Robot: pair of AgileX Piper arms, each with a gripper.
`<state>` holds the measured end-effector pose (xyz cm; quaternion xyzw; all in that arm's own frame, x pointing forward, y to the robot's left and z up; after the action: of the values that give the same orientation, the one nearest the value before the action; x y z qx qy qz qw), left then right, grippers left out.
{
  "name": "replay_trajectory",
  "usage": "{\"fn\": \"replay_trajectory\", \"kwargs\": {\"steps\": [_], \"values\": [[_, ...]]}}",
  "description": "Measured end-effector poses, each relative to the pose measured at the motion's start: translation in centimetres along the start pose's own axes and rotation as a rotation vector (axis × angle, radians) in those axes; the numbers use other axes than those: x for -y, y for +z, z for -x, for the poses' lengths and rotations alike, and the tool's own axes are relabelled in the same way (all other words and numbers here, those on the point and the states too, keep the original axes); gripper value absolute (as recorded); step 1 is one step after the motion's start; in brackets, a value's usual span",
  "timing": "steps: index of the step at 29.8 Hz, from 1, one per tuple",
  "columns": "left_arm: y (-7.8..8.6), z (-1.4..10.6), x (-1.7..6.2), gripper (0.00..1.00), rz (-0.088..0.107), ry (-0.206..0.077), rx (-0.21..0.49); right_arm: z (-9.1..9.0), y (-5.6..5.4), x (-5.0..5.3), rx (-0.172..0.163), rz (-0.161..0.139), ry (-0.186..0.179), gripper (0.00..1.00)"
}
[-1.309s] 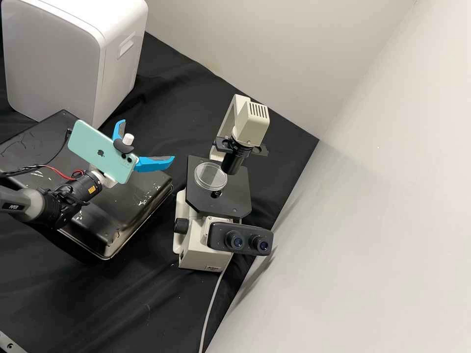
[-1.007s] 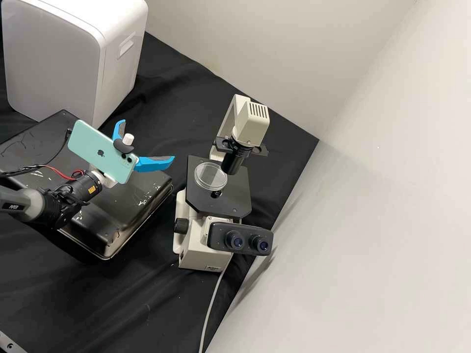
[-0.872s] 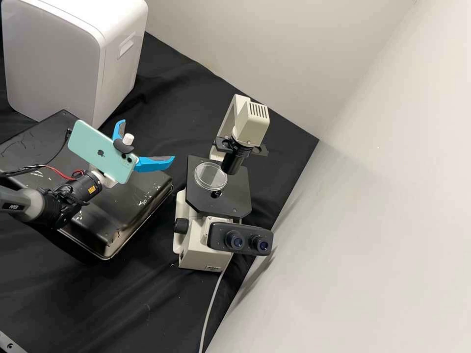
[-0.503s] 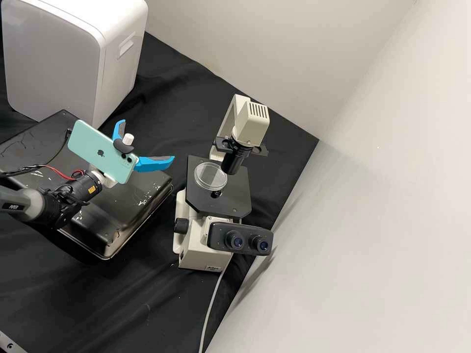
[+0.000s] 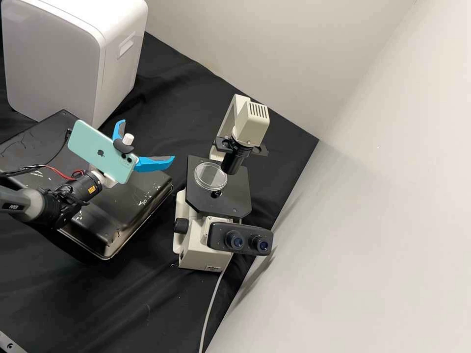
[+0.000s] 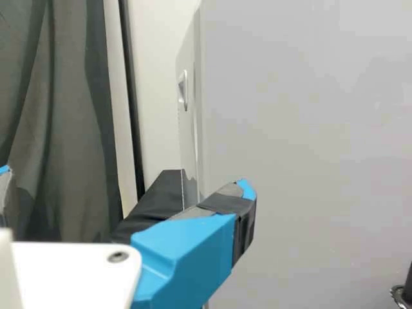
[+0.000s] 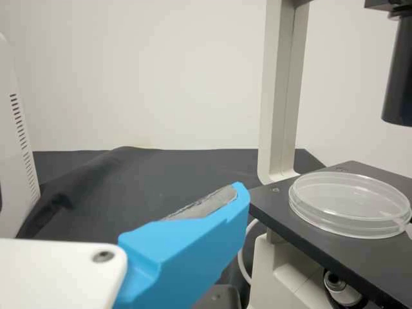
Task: Place the petri dish on the bench
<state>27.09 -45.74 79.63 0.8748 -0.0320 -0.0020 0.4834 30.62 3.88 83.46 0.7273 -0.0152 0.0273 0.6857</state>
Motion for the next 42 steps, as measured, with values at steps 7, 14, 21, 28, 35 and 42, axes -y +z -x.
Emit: {"fn": "replay_trajectory", "kwargs": {"steps": [7, 14, 21, 28, 35, 42], "values": [[1.9, 1.5, 1.53, 1.00, -0.008, -0.057, 0.024, 0.0, 0.0, 0.0, 0.000, 0.000, 0.000, 1.00], [4.0, 4.2, 3.45, 1.00, -0.017, -0.149, 0.067, 0.0, 0.0, 0.0, 0.000, 0.000, 0.000, 1.00], [5.6, 6.7, 4.77, 1.00, 0.003, -0.222, 0.098, 0.0, 0.0, 0.0, 0.000, 0.000, 0.000, 1.00], [7.8, 8.8, 5.38, 1.00, 0.015, -0.265, 0.185, 0.0, 0.0, 0.0, 0.000, 0.000, 0.000, 1.00], [9.3, 10.7, 5.47, 1.00, 0.042, -0.287, 0.242, 0.0, 0.0, 0.0, 0.000, 0.000, 0.000, 1.00], [9.8, 12.2, 5.39, 1.00, 0.039, -0.300, 0.305, 0.0, 0.0, 0.0, 0.000, 0.000, 0.000, 1.00]]}}
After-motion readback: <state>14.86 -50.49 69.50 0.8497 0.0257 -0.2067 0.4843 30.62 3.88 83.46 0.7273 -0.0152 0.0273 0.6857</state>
